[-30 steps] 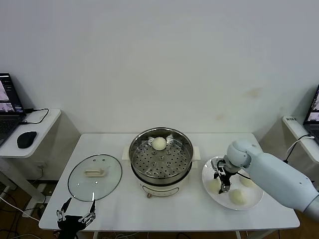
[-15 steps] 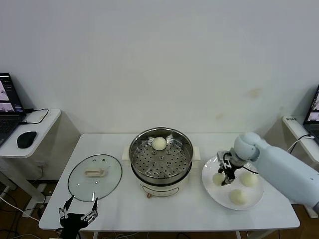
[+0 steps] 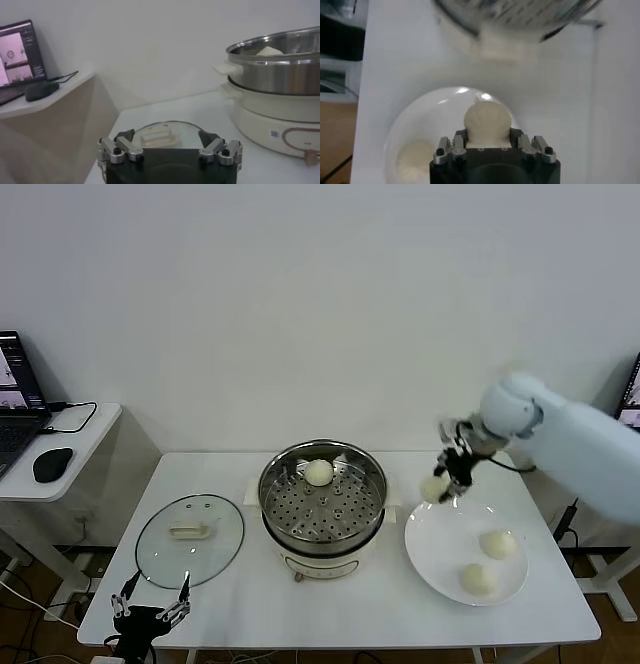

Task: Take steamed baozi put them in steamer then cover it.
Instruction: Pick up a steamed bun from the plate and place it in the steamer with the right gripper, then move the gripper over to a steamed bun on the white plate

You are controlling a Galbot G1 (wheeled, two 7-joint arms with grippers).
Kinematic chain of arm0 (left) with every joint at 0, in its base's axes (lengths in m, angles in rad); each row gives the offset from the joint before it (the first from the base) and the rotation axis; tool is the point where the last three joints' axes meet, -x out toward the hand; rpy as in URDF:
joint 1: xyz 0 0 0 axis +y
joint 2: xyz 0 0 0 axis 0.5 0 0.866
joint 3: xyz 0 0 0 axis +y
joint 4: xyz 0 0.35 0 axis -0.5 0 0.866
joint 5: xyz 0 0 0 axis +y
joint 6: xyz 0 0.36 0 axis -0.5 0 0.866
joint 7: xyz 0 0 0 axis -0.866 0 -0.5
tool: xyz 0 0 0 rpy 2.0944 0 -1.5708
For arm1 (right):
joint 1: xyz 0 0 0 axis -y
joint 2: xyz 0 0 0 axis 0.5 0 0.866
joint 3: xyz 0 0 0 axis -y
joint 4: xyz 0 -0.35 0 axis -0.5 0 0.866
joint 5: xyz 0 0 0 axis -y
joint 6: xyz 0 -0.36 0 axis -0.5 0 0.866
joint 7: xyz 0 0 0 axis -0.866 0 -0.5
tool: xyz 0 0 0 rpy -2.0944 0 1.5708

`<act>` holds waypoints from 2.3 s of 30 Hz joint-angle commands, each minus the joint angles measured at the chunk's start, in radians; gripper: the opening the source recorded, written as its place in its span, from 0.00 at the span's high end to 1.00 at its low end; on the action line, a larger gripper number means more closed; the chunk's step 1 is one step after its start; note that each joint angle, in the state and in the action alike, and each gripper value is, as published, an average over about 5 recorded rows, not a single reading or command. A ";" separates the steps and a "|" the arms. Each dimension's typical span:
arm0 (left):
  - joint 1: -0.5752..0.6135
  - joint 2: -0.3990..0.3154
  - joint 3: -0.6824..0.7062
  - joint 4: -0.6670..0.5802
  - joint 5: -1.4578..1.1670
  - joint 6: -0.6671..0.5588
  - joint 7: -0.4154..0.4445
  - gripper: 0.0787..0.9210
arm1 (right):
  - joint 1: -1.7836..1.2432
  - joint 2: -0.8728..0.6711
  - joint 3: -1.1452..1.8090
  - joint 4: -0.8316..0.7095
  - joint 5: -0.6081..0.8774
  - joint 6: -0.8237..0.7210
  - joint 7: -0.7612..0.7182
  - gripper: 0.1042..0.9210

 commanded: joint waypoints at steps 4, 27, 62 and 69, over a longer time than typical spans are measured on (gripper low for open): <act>-0.021 -0.004 -0.011 -0.021 0.003 0.004 -0.001 0.12 | 0.214 0.325 -0.159 -0.122 0.165 -0.069 -0.009 0.48; -0.044 -0.022 -0.035 -0.016 -0.020 0.003 -0.001 0.12 | -0.055 0.688 -0.093 -0.473 0.003 -0.049 0.016 0.48; -0.055 -0.030 -0.026 -0.007 -0.023 0.002 0.001 0.12 | -0.071 0.642 -0.017 -0.424 -0.031 -0.063 0.049 0.14; -0.055 -0.040 -0.025 -0.016 -0.019 0.002 0.003 0.12 | 0.046 0.401 0.003 -0.183 0.021 -0.048 0.016 0.12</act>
